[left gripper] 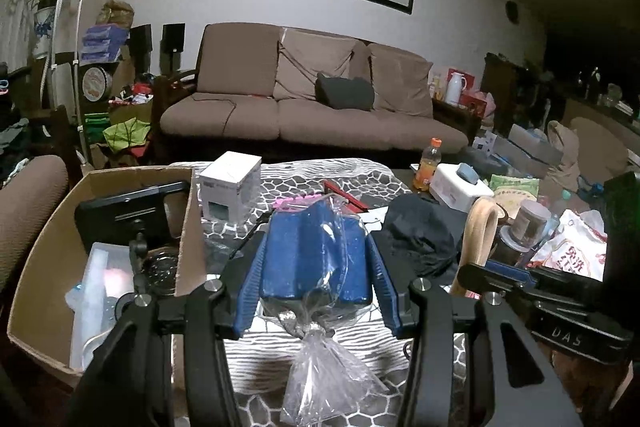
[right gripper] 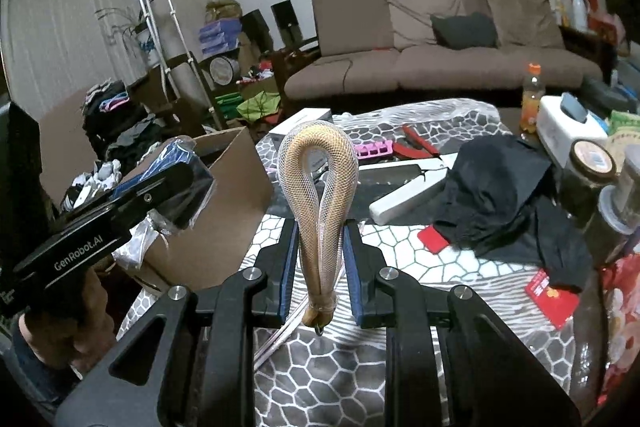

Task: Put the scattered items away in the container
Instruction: 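Carry the blue bag and tan cable toward the cardboard box with both tools, then lower both items into the cardboard box and open both tools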

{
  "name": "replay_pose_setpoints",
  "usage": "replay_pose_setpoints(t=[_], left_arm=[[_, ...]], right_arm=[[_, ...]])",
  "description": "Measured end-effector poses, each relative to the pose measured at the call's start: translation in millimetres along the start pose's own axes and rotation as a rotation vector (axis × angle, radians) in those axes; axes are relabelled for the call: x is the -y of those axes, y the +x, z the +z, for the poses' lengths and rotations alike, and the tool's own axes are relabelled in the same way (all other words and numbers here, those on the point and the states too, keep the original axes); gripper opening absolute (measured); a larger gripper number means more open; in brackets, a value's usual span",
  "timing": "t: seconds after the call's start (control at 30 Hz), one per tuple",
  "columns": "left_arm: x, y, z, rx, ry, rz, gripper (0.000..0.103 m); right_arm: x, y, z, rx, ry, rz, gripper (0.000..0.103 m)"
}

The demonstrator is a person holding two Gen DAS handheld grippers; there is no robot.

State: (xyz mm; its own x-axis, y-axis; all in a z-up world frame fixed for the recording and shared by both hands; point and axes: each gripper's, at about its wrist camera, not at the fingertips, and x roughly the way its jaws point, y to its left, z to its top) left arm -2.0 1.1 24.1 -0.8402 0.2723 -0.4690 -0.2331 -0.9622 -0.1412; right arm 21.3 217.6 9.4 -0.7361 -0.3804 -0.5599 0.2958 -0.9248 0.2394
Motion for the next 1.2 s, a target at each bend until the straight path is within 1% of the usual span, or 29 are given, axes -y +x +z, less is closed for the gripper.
replay_pose_setpoints(t=[0.2,0.4,0.47,0.57,0.67,0.8,0.9,0.97,1.2], left_arm=[[-7,-5,1,-0.016,0.0,0.061,0.049],[-25,-15,12,-0.017,-0.042,0.085,0.049],[-35,-22,16,-0.008,-0.068,0.067,0.049],[-55,-36,21,0.01,-0.095,0.077,0.049],[-76,-48,25,0.021,-0.113,0.11,0.049],[-113,-62,28,0.022,-0.156,0.177,0.049],[-140,-66,27,0.0,-0.191,0.233,0.049],[-153,-64,24,-0.028,-0.204,0.259,0.049],[-179,-48,9,-0.136,-0.226,0.296,0.049]], right_arm=[[-9,-9,3,0.016,-0.006,0.005,0.021],[-20,-9,7,0.016,-0.012,0.039,0.021],[-28,-9,10,0.017,-0.02,0.055,0.021],[-38,-8,12,0.021,-0.028,0.085,0.021],[-48,-6,16,0.023,-0.031,0.112,0.021],[-66,1,24,0.021,-0.029,0.155,0.021],[-92,9,33,0.017,-0.057,0.195,0.021],[-110,16,36,0.012,-0.081,0.22,0.021],[-168,44,49,0.008,-0.128,0.293,0.021]])
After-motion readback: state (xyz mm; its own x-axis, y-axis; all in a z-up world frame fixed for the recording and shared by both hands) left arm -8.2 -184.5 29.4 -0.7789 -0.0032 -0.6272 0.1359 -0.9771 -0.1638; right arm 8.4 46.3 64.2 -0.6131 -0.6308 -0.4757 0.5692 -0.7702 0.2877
